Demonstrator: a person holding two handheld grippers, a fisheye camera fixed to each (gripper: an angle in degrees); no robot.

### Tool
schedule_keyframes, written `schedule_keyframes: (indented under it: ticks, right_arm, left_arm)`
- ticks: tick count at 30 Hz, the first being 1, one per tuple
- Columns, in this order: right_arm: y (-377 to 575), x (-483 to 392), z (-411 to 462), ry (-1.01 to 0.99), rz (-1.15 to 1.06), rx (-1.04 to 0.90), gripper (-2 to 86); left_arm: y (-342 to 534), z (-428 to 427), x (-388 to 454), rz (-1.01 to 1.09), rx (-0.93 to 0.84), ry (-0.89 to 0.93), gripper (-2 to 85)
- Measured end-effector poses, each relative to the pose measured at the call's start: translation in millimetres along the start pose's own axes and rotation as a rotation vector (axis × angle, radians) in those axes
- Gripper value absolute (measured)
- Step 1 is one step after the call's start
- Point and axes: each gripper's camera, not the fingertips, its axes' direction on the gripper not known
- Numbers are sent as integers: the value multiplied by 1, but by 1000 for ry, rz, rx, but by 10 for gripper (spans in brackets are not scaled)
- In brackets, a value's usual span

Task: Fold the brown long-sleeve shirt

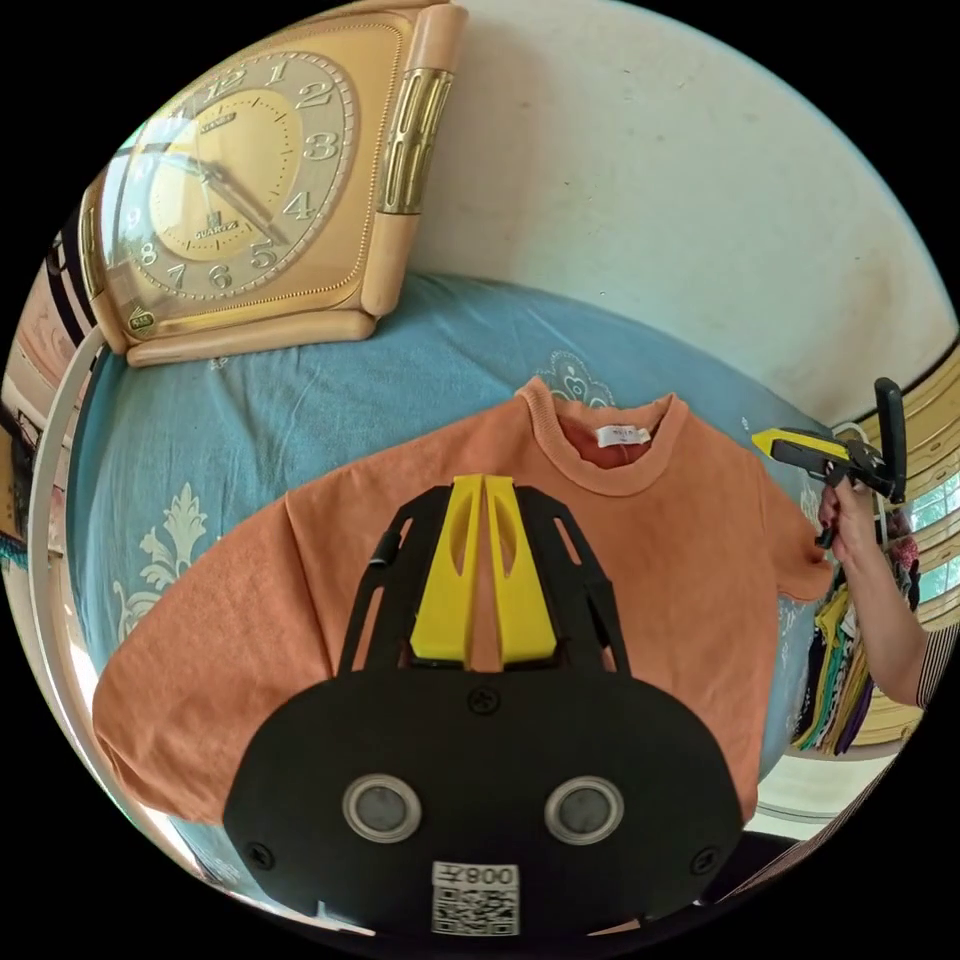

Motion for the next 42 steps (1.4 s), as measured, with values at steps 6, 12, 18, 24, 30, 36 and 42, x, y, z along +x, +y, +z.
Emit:
schedule_keyframes:
  ticks: [6, 12, 18, 24, 30, 36, 42]
  right_arm:
    - [-42, -47, 68, 150, -104, -135, 1]
    - [-24, -46, 47, 136, -98, -143, 3]
    - [81, -43, -15, -20, -15, -45, 2]
    - [161, -6, 9, -39, 136, -181, 2]
    - [200, 2, -49, 13, 195, -23, 2]
    - [272, 29, -40, -28, 292, -116, 4]
    - [406, 92, -113, 33, 660, 65, 21]
  left_arm:
    - [-8, 24, 17, 40, -29, -91, 4]
    - [25, -8, 29, 47, -10, -52, 4]
    - [127, -40, 14, -109, -51, -114, 3]
    - [153, -6, 15, -154, -182, -123, 1]
    - [154, -5, 76, -19, -156, -172, 1]
    - [154, 22, 123, 10, -188, -48, 3]
    - [121, 54, 239, 315, -148, 213, 9]
